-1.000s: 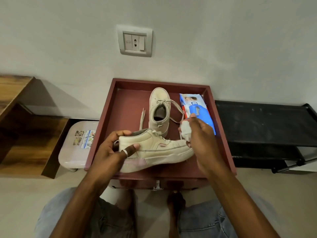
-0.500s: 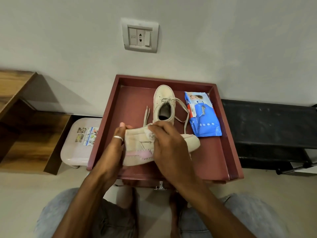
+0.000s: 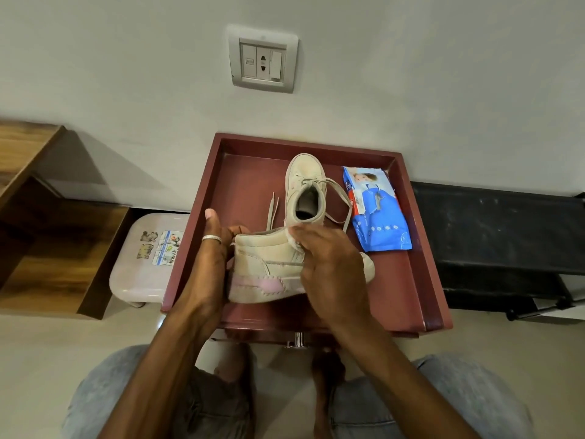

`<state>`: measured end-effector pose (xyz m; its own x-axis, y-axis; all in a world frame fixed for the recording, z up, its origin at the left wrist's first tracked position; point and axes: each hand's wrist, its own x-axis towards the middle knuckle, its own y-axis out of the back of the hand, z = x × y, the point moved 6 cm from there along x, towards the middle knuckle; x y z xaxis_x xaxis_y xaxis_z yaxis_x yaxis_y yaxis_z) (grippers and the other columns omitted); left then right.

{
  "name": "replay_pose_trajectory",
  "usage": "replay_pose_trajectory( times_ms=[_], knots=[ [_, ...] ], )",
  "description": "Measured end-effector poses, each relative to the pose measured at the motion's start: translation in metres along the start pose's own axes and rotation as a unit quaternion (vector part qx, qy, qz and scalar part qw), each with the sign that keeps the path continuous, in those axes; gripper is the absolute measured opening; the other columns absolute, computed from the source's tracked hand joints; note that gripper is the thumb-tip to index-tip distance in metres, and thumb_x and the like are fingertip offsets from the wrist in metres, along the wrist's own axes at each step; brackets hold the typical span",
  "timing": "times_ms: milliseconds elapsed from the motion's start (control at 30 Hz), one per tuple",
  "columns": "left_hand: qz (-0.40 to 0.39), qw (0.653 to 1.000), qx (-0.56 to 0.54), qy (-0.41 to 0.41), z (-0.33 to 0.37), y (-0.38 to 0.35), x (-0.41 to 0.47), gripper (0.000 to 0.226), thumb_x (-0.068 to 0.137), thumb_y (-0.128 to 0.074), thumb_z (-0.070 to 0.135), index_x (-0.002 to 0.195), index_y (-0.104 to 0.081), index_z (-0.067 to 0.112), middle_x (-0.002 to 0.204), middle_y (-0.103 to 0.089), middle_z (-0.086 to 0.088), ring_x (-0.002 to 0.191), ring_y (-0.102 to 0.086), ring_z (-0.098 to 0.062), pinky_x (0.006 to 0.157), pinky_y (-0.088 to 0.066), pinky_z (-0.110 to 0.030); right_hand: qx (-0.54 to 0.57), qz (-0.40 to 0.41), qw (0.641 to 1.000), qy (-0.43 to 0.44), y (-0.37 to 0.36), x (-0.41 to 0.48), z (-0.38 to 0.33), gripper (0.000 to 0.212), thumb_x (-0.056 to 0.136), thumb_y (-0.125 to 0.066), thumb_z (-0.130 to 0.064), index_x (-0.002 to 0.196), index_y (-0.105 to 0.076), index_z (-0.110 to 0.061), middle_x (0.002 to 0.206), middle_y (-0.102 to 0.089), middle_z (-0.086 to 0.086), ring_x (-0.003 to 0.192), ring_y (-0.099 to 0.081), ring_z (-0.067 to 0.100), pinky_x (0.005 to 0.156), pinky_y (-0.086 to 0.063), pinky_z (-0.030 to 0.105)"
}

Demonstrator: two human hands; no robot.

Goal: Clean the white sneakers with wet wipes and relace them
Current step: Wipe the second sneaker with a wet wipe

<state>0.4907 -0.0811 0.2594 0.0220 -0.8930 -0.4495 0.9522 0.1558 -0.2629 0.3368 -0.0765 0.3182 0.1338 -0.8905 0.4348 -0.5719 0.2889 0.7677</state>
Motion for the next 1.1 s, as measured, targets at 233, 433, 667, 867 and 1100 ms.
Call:
replay_pose_trajectory(
  times_ms=[233, 433, 667, 867, 1100],
  knots=[
    [-0.03, 0.997, -0.07, 0.023, -0.002, -0.002, -0.006, 0.067, 0.094, -0.029, 0.076, 0.095, -0.063, 0.019, 0.097, -0.065, -0.012, 0.088, -0.067, -0.024, 0.07, -0.061, -0.035, -0.038, -0.093, 0.983, 0.154, -0.027, -0.018, -0.071, 0.027, 0.093, -0.05, -0.007, 0.111, -0.069, -0.003, 0.11, -0.065, 0.011, 0.107, -0.057, 0.027, 0.09, -0.051, 0.032],
    [0.003, 0.998, -0.047, 0.03, -0.001, 0.001, -0.001, 0.07, 0.091, -0.02, 0.082, 0.083, -0.059, 0.024, 0.092, -0.067, -0.004, 0.08, -0.068, -0.019, 0.073, -0.056, -0.039, -0.009, -0.006, 1.0, -0.015, -0.008, 0.004, -0.003, 0.037, 0.075, -0.06, 0.009, 0.104, -0.075, -0.009, 0.102, -0.07, 0.004, 0.095, -0.063, 0.02, 0.081, -0.055, 0.035],
    [-0.043, 0.99, -0.128, 0.043, -0.001, -0.004, -0.011, 0.069, 0.093, -0.035, 0.075, 0.104, -0.064, 0.014, 0.108, -0.059, -0.018, 0.106, -0.056, -0.033, 0.093, -0.053, -0.04, -0.012, -0.1, 0.987, 0.129, -0.035, -0.016, -0.077, 0.028, 0.087, -0.049, -0.006, 0.106, -0.07, -0.005, 0.108, -0.066, 0.009, 0.102, -0.057, 0.027, 0.084, -0.053, 0.033],
    [-0.002, 0.996, -0.063, 0.055, -0.001, 0.003, -0.004, 0.073, 0.09, -0.021, 0.085, 0.084, -0.064, 0.027, 0.091, -0.073, 0.0, 0.083, -0.072, -0.019, 0.074, -0.058, -0.041, -0.035, -0.021, 0.999, 0.001, -0.011, 0.005, -0.013, 0.028, 0.081, -0.061, 0.003, 0.103, -0.074, -0.006, 0.099, -0.068, 0.007, 0.091, -0.062, 0.022, 0.077, -0.056, 0.035],
    [-0.025, 0.992, -0.097, 0.071, -0.003, 0.002, -0.008, 0.08, 0.091, -0.029, 0.08, 0.123, -0.066, 0.016, 0.118, -0.069, -0.018, 0.103, -0.073, -0.025, 0.076, -0.062, -0.036, -0.054, -0.101, 0.984, 0.137, -0.034, -0.017, -0.069, 0.03, 0.088, -0.055, -0.007, 0.116, -0.067, -0.004, 0.116, -0.063, 0.011, 0.107, -0.055, 0.027, 0.087, -0.054, 0.033]
  ],
)
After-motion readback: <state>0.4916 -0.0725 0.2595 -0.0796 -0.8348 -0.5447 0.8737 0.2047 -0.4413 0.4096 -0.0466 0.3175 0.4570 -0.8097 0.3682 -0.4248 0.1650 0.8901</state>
